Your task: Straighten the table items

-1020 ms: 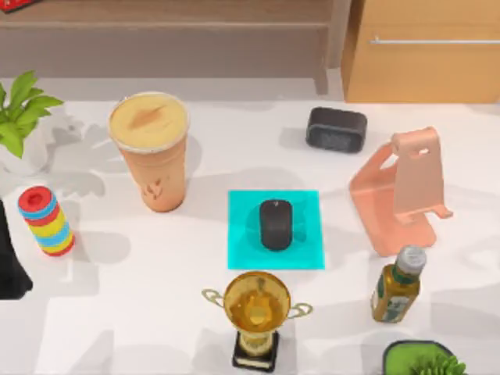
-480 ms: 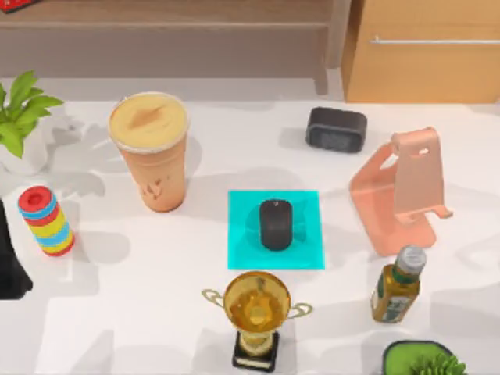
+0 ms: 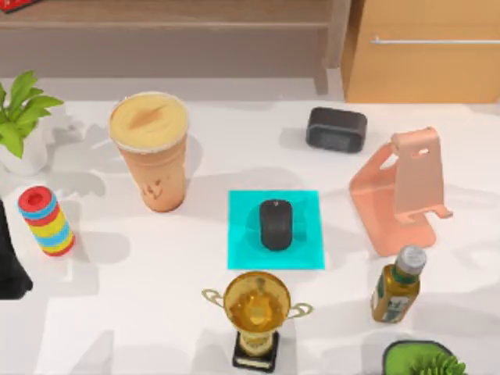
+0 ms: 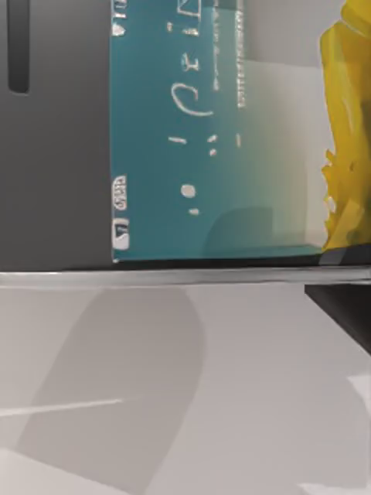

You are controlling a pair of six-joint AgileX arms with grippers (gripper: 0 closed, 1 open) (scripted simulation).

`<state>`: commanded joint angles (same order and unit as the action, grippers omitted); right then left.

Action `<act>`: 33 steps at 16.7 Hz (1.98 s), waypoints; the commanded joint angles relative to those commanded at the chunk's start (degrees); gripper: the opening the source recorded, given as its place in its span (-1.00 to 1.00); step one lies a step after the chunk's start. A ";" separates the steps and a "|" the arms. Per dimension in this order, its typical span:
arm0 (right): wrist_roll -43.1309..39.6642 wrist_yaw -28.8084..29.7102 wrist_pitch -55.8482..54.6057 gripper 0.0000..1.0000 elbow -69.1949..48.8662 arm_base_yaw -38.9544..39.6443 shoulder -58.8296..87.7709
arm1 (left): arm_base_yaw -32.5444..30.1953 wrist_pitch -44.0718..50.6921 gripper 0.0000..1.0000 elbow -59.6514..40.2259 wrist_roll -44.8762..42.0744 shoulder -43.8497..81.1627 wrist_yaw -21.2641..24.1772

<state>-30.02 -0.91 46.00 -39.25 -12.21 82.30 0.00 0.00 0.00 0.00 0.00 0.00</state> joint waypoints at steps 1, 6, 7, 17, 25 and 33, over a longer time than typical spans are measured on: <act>-0.02 0.00 0.79 -1.00 -0.64 -0.01 -0.65 | 0.00 0.00 1.00 0.00 0.00 0.00 0.00; 0.17 0.01 0.73 -1.00 -0.65 0.10 -0.69 | 0.00 0.00 1.00 0.00 0.00 0.00 0.00; 0.72 0.17 0.09 -1.00 -0.59 0.57 -1.34 | 0.00 0.00 1.00 0.00 0.00 0.00 0.00; 20.98 8.24 -27.13 -1.00 6.38 23.38 -17.82 | 0.00 0.00 1.00 0.00 0.00 0.00 0.00; 38.18 18.12 -46.59 -1.00 8.49 43.36 -23.96 | 0.00 0.00 1.00 0.00 0.00 0.00 0.00; 38.35 18.14 -48.62 -1.00 7.60 42.78 -22.94 | 0.00 0.00 1.00 0.00 0.00 0.00 0.00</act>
<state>8.32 17.23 -2.61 -31.65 30.57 59.37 0.00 0.00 0.00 0.00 0.00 0.00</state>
